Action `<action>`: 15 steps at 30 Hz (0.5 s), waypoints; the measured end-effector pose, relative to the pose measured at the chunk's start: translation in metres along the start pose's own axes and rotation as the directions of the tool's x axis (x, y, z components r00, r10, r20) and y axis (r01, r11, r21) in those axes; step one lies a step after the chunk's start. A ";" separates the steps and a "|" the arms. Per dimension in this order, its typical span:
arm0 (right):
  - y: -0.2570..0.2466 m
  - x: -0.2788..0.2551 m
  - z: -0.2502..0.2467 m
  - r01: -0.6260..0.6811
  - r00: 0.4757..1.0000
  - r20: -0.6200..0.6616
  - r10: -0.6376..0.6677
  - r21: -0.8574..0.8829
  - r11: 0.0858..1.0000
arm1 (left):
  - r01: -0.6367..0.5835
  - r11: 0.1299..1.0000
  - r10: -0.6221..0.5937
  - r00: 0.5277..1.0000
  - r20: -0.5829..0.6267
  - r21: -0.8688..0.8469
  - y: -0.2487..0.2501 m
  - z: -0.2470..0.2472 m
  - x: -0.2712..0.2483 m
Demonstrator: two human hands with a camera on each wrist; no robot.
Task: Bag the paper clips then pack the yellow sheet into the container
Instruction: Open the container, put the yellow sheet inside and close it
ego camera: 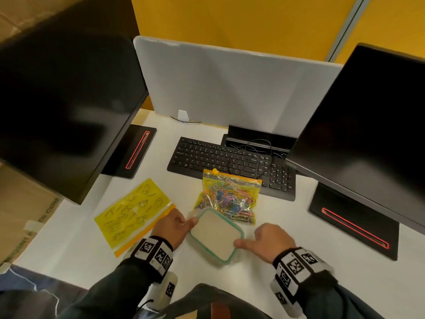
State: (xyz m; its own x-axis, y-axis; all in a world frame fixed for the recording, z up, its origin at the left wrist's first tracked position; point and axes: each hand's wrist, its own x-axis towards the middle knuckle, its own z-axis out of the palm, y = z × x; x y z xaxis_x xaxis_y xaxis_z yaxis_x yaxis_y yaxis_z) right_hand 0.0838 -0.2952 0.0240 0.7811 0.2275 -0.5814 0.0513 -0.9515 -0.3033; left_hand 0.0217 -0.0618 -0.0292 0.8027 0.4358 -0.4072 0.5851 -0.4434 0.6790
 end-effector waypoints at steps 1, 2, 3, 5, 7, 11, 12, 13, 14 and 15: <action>-0.007 0.001 -0.005 0.023 0.995 -0.095 -0.024 -0.010 1.000 | 0.060 0.997 -0.062 0.997 0.040 0.046 0.003 -0.005 -0.003; -0.014 0.004 -0.009 0.058 0.984 -0.173 -0.049 0.046 0.997 | 0.115 0.989 -0.127 0.984 0.125 0.097 0.005 -0.009 -0.007; -0.020 0.009 -0.009 0.116 0.975 -0.204 -0.088 0.126 0.985 | 0.170 0.978 -0.195 0.952 0.235 0.124 0.006 -0.009 -0.011; -0.032 0.023 -0.002 0.195 0.978 -0.121 -0.170 0.244 0.950 | 0.235 0.970 -0.236 0.877 0.419 0.054 0.008 -0.005 -0.020; -0.040 0.034 0.010 0.156 0.984 0.034 -0.175 0.317 0.936 | 0.199 0.978 -0.151 0.889 0.433 -0.067 0.007 0.004 -0.021; -0.041 0.041 0.024 -0.067 0.970 0.227 -0.089 0.598 0.798 | 0.246 0.931 -0.168 0.945 0.282 -0.271 0.001 0.005 -0.010; -0.040 0.041 0.027 -0.145 0.954 0.290 -0.082 0.680 0.719 | 0.269 0.916 -0.172 0.933 0.315 -0.298 -0.001 0.005 -0.010; -0.039 0.038 0.030 -0.201 0.938 0.334 -0.091 0.740 0.641 | 0.278 0.909 -0.162 0.922 0.351 -0.310 -0.003 0.006 -0.011; -0.038 0.034 0.033 -0.217 0.933 0.344 -0.108 0.773 0.596 | 0.257 0.917 -0.137 0.922 0.363 -0.306 -0.004 0.008 -0.011; -0.037 0.033 0.035 -0.201 0.937 0.328 -0.120 0.788 0.583 | 0.204 0.934 -0.097 0.934 0.344 -0.292 -0.005 0.009 -0.010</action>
State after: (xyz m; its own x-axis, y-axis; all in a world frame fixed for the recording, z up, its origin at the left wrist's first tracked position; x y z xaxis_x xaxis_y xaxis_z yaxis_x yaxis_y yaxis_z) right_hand 0.0861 -0.2452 -0.0099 0.5221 0.3954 -0.7557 -0.6169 -0.4368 -0.6547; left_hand 0.0114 -0.0712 -0.0340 0.7327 0.1801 -0.6563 0.6772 -0.0968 0.7294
